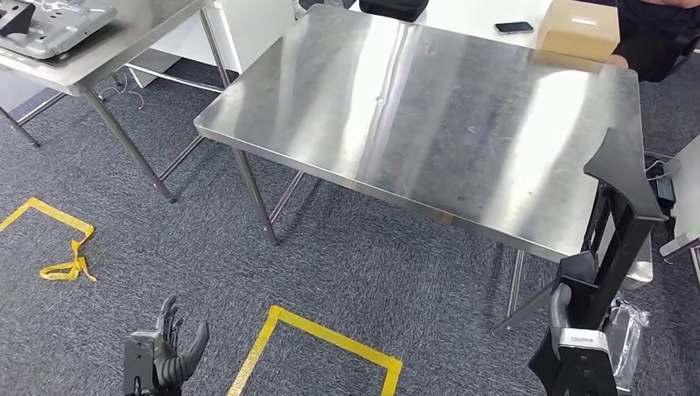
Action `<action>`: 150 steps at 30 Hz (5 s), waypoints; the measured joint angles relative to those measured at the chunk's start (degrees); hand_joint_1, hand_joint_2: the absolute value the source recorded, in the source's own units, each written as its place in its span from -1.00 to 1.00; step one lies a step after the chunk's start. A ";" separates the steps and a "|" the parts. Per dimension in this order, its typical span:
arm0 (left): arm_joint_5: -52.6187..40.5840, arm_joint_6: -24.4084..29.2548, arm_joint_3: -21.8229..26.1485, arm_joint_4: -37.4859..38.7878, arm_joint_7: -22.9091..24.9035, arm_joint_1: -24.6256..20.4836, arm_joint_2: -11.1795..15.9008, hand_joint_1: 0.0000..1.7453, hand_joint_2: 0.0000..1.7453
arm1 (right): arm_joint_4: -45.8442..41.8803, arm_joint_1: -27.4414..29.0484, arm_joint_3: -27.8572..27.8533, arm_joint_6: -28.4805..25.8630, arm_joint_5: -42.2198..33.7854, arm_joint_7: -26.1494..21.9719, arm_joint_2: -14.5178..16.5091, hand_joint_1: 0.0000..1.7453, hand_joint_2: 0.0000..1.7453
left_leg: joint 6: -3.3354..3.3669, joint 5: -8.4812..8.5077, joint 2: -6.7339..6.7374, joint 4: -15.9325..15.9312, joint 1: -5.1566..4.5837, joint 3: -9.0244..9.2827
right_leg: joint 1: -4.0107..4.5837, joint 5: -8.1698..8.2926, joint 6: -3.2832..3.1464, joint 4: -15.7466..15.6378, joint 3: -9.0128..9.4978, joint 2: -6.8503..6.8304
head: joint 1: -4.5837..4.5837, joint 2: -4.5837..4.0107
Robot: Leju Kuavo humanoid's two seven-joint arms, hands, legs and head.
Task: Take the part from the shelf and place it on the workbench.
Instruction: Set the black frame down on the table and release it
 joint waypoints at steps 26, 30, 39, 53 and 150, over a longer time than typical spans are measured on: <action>-0.07 -1.91 0.60 0.24 -0.77 -0.39 0.02 -1.00 1.00 | 0.07 1.05 0.93 -1.80 1.08 0.96 -1.29 1.00 1.00 | 1.80 -0.51 -0.11 -1.70 -0.36 2.71 | 0.51 0.02 1.84 1.36 -2.12 -0.21 | 0.10 0.00; -0.05 -1.92 0.80 0.24 -0.78 -0.31 -0.06 -1.00 1.00 | 0.12 1.29 1.07 -1.89 1.62 1.34 -1.37 1.00 1.00 | 0.65 -1.16 0.02 -0.80 -0.43 3.07 | 0.54 0.33 -0.58 0.15 -0.87 -0.16 | 0.00 0.00; -0.13 -2.08 1.09 0.44 -0.74 -0.17 -0.23 -1.00 1.00 | -0.03 1.41 1.32 -1.92 2.43 1.92 -1.39 1.00 1.00 | 0.12 -0.61 0.20 7.89 -0.18 -6.49 | 0.58 -2.64 -2.10 -0.13 3.33 0.13 | -0.15 -0.01; -0.20 -2.44 1.19 1.26 -0.80 -0.65 -0.33 -1.00 1.00 | 0.04 1.63 1.69 -1.98 2.13 1.99 -2.76 1.00 1.00 | 3.03 0.43 -0.22 -1.70 -0.75 1.73 | 0.35 -7.94 1.24 13.53 -5.46 0.11 | 0.36 -0.01; -1.86 -5.09 -0.80 8.96 0.04 -8.46 -1.52 -1.00 1.00 | 0.01 -25.12 2.70 10.20 15.86 16.37 -22.89 1.00 1.00 | 1.75 0.72 0.26 4.99 -0.01 -4.74 | -0.15 0.05 -0.10 1.28 -1.48 0.38 | -0.55 -0.01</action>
